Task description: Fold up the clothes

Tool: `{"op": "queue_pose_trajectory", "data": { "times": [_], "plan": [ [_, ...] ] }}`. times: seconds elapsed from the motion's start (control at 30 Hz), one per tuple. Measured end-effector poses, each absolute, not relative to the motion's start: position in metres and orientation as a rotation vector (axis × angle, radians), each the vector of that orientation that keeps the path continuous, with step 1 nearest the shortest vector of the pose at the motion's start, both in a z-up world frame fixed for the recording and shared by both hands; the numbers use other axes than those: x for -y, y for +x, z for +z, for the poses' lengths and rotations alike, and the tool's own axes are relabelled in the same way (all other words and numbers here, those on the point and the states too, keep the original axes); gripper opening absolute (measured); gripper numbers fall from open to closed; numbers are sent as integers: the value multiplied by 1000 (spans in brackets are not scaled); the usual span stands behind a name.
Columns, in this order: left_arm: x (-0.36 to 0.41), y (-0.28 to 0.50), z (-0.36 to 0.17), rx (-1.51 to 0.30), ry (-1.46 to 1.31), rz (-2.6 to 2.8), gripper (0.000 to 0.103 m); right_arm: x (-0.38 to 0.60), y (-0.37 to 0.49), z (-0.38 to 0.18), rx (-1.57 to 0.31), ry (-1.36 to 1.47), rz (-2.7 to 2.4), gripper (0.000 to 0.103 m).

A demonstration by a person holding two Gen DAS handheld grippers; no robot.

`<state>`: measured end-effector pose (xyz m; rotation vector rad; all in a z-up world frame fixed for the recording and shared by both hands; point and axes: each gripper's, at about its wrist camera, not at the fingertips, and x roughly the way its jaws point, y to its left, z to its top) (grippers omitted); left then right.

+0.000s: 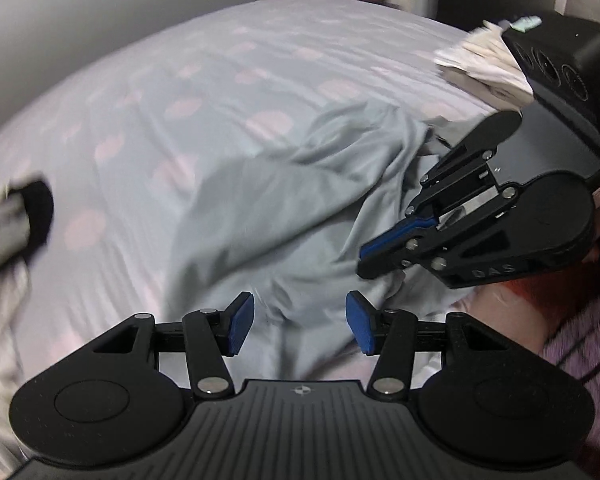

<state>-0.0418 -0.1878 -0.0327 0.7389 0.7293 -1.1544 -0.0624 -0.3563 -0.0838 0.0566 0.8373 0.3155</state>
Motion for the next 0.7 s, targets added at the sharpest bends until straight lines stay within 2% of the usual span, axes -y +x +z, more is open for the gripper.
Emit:
{"op": "queue_pose_trajectory", "data": {
  "times": [0.2,0.5,0.6,0.7],
  "plan": [
    [203,-63,-21,-607,1059,-1297,49,330,-85,-67,-793,-102,377,7],
    [221,-84,-44,-498,1455,-1452,48,309,-105,-59,-735,-259,425,7],
    [223,-86,-55,-500,1526,-1469,36,305,-109,-58,-719,-293,445,7],
    [222,-87,-65,-509,1560,-1460,17,304,-109,-57,-711,-297,451,7]
  ]
}}
